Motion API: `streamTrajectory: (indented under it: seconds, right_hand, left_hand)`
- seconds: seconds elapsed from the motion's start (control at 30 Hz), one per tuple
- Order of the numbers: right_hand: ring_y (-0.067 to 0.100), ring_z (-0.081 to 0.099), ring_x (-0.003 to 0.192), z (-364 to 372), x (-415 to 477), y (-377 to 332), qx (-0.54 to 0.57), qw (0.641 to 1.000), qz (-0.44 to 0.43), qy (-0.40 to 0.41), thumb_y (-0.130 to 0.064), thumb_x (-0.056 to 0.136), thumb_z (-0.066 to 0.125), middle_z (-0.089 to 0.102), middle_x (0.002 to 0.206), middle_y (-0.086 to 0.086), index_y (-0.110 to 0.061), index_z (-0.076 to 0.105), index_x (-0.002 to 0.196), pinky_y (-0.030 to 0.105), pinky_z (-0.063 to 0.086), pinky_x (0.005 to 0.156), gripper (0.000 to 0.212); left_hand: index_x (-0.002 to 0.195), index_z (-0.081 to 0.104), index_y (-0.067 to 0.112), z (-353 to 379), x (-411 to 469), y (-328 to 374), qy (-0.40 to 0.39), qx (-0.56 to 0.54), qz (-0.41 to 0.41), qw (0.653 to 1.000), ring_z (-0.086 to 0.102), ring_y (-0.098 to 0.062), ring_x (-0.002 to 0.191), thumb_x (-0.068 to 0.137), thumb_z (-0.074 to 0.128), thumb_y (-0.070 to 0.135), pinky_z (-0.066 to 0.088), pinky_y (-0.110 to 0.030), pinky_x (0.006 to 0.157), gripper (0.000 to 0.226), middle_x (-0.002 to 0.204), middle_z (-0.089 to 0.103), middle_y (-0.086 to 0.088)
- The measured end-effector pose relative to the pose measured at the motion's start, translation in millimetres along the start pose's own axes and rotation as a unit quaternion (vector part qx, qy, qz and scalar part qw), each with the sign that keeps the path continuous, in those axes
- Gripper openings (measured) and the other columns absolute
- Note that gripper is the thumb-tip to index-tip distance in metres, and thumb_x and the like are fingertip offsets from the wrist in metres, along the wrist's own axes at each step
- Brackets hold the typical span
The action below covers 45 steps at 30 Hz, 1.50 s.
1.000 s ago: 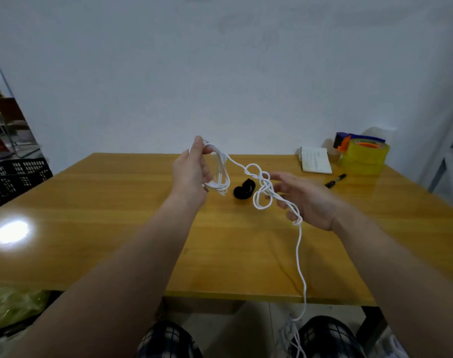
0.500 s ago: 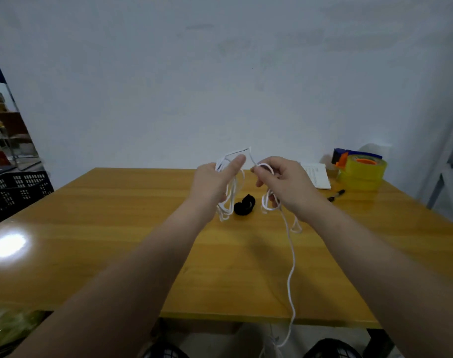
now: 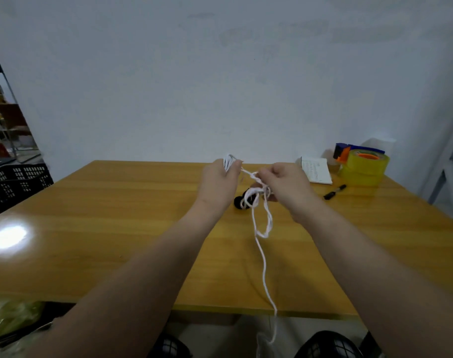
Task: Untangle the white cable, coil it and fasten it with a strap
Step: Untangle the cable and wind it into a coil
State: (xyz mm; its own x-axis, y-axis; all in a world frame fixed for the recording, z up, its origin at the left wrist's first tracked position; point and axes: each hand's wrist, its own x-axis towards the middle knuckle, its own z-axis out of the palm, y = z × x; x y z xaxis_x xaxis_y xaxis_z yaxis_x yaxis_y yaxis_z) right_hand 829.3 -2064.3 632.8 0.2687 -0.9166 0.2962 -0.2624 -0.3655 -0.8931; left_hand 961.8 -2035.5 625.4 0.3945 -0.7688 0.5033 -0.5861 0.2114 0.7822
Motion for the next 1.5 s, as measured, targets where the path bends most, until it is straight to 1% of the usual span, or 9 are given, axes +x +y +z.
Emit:
streamTrajectory:
  seconds: [0.13, 0.33, 0.47, 0.57, 0.7, 1.0, 1.3, 1.4, 1.5]
  right_hand:
    - [0.024, 0.062, 0.065, -19, 1, 19, 0.153, 0.973, 0.169, 0.023, -0.020, 0.098, 0.046, 0.062, 0.075, 0.012, -0.001, 0.061, 0.087, 0.043, 0.058, 0.075, 0.026]
    - [0.010, 0.047, 0.050, -13, -10, 27, 0.046, 0.994, 0.086, 0.042, -0.028, 0.096, 0.050, 0.046, 0.058, -0.003, -0.015, 0.052, 0.069, 0.016, 0.041, 0.044, 0.030]
    - [0.015, 0.055, 0.050, -11, -8, 26, 0.015, 0.996, 0.020, 0.086, -0.029, 0.086, 0.064, 0.049, 0.062, 0.004, -0.012, 0.043, 0.069, 0.030, 0.049, 0.052, 0.032]
    - [0.031, 0.063, 0.065, -5, -11, 23, -0.062, 0.993, -0.018, 0.095, -0.030, 0.082, 0.067, 0.057, 0.067, 0.012, -0.015, 0.041, 0.064, 0.044, 0.054, 0.063, 0.035]
    - [0.025, 0.051, 0.057, 4, -19, 21, -0.018, 0.997, -0.071, 0.035, -0.028, 0.082, 0.068, 0.051, 0.058, 0.011, -0.004, 0.049, 0.062, 0.041, 0.048, 0.060, 0.037]
    - [0.024, 0.064, 0.070, -6, -31, 30, 0.252, 0.961, 0.112, -0.029, -0.026, 0.093, 0.055, 0.066, 0.073, 0.009, -0.001, 0.062, 0.084, 0.037, 0.055, 0.076, 0.027]
    - [0.026, 0.070, 0.082, -30, -51, 38, 0.093, 0.961, 0.095, -0.244, -0.001, 0.087, 0.057, 0.067, 0.089, 0.026, 0.003, 0.058, 0.088, 0.030, 0.058, 0.075, 0.004]
    - [0.032, 0.069, 0.085, -29, -44, 51, 0.006, 0.992, 0.068, -0.109, -0.004, 0.082, 0.065, 0.063, 0.082, 0.020, -0.006, 0.050, 0.069, 0.046, 0.056, 0.085, 0.020]
    - [0.020, 0.063, 0.068, -26, -36, 59, 0.083, 0.989, 0.078, 0.094, -0.012, 0.079, 0.071, 0.059, 0.070, 0.009, -0.013, 0.051, 0.064, 0.039, 0.058, 0.072, 0.025]
  left_hand:
    - [0.073, 0.053, 0.008, -17, 14, -12, 0.119, -0.127, -0.117, 0.978, 0.045, -0.023, 0.057, 0.091, 0.047, 0.024, 0.035, -0.034, 0.053, 0.025, 0.060, 0.045, -0.004]
    - [0.055, 0.040, 0.015, 1, -17, -5, -0.118, -0.119, -0.153, 0.974, 0.026, -0.013, 0.039, 0.088, 0.062, 0.017, 0.025, -0.020, 0.044, 0.040, 0.045, 0.029, 0.001]
    - [0.059, 0.031, 0.021, 3, -25, 4, -0.225, -0.175, -0.138, 0.948, 0.016, -0.013, 0.044, 0.084, 0.069, 0.026, 0.019, -0.020, 0.040, 0.046, 0.052, 0.019, 0.001]
    - [0.058, 0.031, 0.020, 6, -27, 11, -0.171, -0.158, -0.112, 0.966, 0.020, -0.012, 0.042, 0.081, 0.070, 0.044, 0.020, -0.021, 0.042, 0.051, 0.048, 0.021, 0.004]
    - [0.062, 0.046, 0.011, 6, -20, 9, -0.067, -0.147, -0.116, 0.980, 0.026, -0.005, 0.032, 0.089, 0.061, 0.025, 0.024, -0.022, 0.043, 0.034, 0.032, 0.029, 0.012]
    - [0.065, 0.056, 0.016, 3, -23, 1, 0.010, -0.223, -0.128, 0.966, 0.037, -0.013, 0.043, 0.096, 0.053, 0.029, 0.030, -0.026, 0.048, 0.034, 0.048, 0.042, 0.003]
    - [0.064, 0.053, 0.015, -4, -14, -19, 0.099, -0.214, -0.200, 0.951, 0.038, -0.018, 0.046, 0.094, 0.054, 0.027, 0.030, -0.024, 0.046, 0.033, 0.053, 0.040, -0.002]
    - [0.063, 0.052, 0.015, -12, -4, -29, 0.124, -0.220, -0.230, 0.940, 0.035, -0.016, 0.043, 0.094, 0.053, 0.026, 0.028, -0.024, 0.047, 0.034, 0.052, 0.038, -0.003]
    - [0.065, 0.053, 0.014, -10, -5, -37, 0.087, -0.211, -0.226, 0.947, 0.033, -0.015, 0.042, 0.095, 0.052, 0.025, 0.026, -0.024, 0.046, 0.032, 0.050, 0.037, -0.002]
